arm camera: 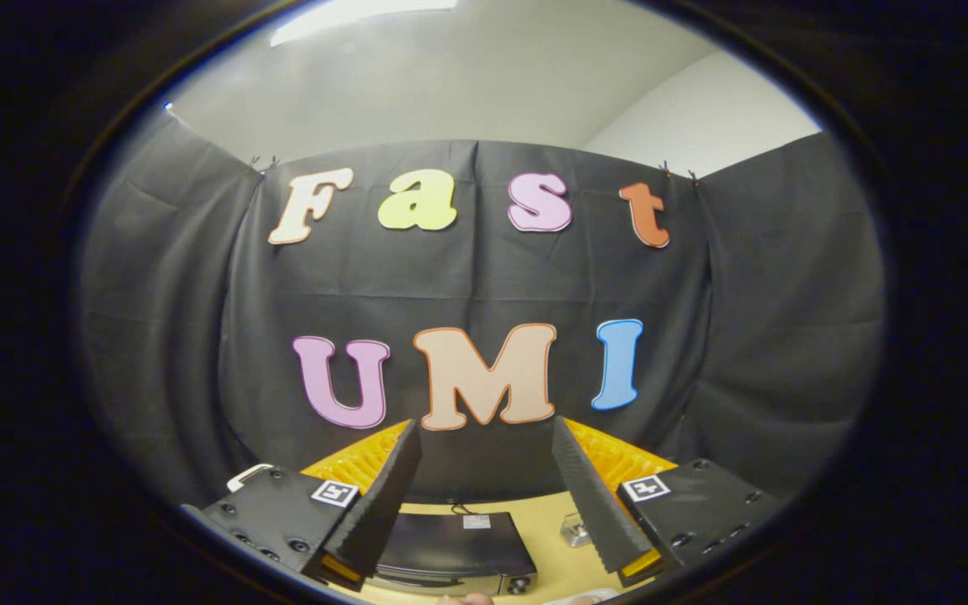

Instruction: Open the toaster oven, put the food inside, and close the toaster oven door.

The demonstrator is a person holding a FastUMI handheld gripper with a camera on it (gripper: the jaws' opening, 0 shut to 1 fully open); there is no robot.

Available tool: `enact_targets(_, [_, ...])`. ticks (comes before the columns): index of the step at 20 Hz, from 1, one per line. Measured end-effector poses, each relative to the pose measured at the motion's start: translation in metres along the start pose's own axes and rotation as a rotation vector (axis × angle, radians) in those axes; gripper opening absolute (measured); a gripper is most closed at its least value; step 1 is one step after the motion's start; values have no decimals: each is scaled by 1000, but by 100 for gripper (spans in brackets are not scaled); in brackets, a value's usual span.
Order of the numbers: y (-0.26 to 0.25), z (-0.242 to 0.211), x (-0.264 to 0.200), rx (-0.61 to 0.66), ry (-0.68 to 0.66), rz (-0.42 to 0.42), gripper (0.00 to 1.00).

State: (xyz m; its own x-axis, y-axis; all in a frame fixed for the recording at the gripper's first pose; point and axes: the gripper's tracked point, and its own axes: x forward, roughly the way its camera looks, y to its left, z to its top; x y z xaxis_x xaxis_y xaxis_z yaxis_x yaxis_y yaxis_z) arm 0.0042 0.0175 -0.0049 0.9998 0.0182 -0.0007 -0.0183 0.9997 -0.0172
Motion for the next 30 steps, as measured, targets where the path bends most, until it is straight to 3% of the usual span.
enact_targets(7, [9,-5,5,-76,-4,23,98])
enact_targets(16, [32,-21,17,-24,3,77,98])
enact_targets(24, [40,-103,42,37,102,54,99])
enact_targets(30, [47,-201,51,20,235,43,99])
